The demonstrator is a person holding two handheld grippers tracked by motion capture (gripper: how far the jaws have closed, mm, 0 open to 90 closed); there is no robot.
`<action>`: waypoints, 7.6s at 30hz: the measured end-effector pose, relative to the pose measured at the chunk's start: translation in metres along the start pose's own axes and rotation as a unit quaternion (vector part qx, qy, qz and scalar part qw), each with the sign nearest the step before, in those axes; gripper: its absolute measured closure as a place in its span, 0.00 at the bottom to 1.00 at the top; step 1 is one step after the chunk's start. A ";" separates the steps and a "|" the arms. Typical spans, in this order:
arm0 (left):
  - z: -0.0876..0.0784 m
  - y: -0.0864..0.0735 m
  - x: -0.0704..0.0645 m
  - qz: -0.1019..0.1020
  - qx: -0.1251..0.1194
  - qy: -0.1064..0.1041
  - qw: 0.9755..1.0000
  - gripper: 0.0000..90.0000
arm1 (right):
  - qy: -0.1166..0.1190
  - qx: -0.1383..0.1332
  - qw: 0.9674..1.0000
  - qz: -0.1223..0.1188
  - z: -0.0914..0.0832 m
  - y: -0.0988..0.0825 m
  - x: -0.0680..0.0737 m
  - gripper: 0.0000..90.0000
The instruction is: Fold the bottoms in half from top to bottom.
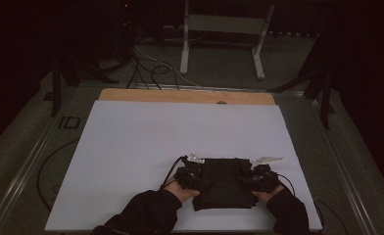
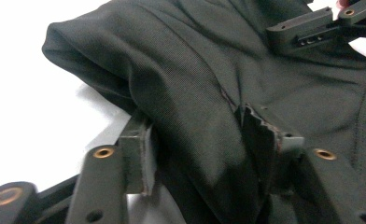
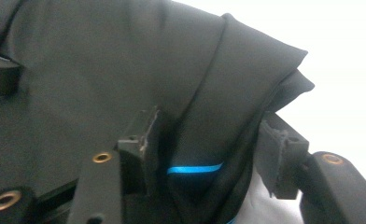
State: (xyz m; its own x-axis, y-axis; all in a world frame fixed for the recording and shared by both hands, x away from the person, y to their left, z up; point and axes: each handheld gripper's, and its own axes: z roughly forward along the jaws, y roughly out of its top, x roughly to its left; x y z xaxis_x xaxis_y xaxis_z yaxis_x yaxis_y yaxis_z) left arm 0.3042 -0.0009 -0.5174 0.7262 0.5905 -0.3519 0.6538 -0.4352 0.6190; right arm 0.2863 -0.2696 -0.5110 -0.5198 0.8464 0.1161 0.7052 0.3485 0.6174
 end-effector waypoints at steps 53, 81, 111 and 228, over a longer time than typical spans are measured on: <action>-0.028 0.022 -0.015 0.069 -0.028 -0.002 0.997 0.82 | 0.014 -0.053 0.998 -0.034 -0.019 0.020 0.011 0.87; -0.066 0.035 0.008 0.073 -0.050 0.015 0.996 0.82 | 0.012 -0.078 0.994 -0.073 -0.016 0.067 0.028 0.87; -0.109 0.037 0.060 0.072 -0.043 0.022 0.996 0.82 | 0.023 -0.090 0.990 -0.102 0.012 0.119 0.064 0.87; -0.106 0.014 0.136 0.043 -0.060 0.065 0.995 0.00 | 0.058 -0.100 0.990 -0.083 0.075 0.142 0.053 0.14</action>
State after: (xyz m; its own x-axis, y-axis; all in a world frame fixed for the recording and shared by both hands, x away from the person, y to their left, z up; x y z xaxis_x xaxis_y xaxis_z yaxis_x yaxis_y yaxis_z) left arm 0.3898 0.1458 -0.4820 0.7398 0.6412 -0.2040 0.5542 -0.4087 0.7251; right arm 0.3951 -0.1448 -0.4755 -0.6801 0.7286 0.0815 0.5021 0.3818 0.7760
